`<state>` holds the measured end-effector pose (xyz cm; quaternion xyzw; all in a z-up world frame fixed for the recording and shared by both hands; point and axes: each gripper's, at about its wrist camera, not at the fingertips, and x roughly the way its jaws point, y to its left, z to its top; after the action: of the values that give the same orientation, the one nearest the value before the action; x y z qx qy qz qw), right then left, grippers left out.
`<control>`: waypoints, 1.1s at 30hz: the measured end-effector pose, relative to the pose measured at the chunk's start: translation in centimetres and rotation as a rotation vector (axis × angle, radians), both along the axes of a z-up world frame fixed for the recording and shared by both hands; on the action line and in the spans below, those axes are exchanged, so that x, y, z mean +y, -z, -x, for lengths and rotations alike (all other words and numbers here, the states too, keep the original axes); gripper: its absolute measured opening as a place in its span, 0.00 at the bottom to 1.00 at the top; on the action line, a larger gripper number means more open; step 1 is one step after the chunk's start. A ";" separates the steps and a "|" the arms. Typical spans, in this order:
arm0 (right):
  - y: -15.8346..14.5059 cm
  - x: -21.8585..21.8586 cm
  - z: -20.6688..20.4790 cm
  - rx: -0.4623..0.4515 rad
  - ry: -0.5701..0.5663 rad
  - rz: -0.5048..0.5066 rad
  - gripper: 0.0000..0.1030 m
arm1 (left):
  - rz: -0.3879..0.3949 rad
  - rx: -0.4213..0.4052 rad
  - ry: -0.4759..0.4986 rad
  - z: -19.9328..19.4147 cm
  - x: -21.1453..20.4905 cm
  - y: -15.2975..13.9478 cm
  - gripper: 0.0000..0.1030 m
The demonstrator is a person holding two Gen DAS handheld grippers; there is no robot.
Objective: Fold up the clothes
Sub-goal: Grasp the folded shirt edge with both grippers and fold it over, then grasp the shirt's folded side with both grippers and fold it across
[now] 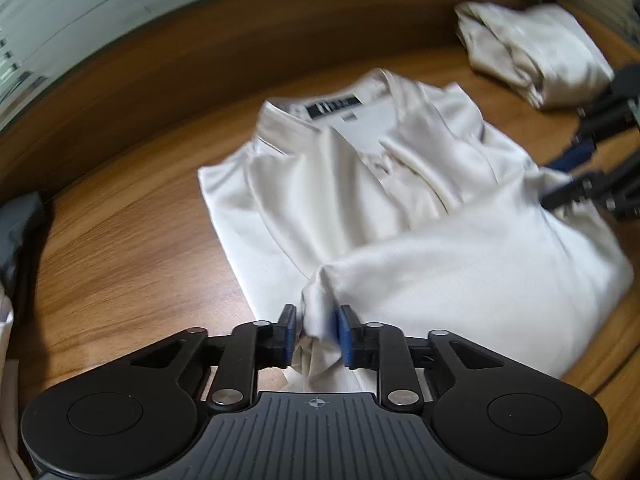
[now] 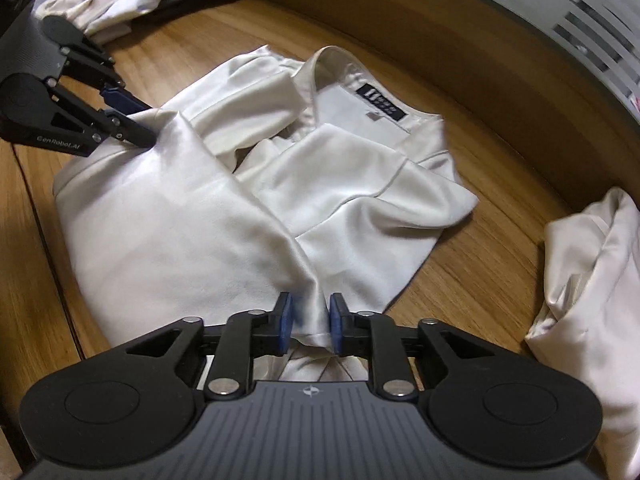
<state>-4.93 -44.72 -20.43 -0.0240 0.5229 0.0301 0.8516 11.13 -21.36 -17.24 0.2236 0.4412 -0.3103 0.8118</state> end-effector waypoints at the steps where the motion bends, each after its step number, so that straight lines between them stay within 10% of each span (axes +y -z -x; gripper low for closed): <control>1: -0.2 -0.3 0.2 -0.008 0.016 -0.005 0.25 | 0.017 -0.005 -0.016 -0.1 0.4 -0.3 0.32; 15: -2.7 -1.8 8.3 -0.078 0.140 -0.142 0.54 | 0.127 0.084 -0.020 3.4 5.3 -2.4 0.50; 33: 1.4 4.0 10.2 -0.058 0.015 -0.153 0.49 | 0.106 0.175 0.064 7.7 4.5 2.1 0.45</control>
<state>-15.13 -40.76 -21.82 0.0443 0.4942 0.0628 0.8659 3.47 -16.82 -19.36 0.1665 0.4861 -0.3773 0.7705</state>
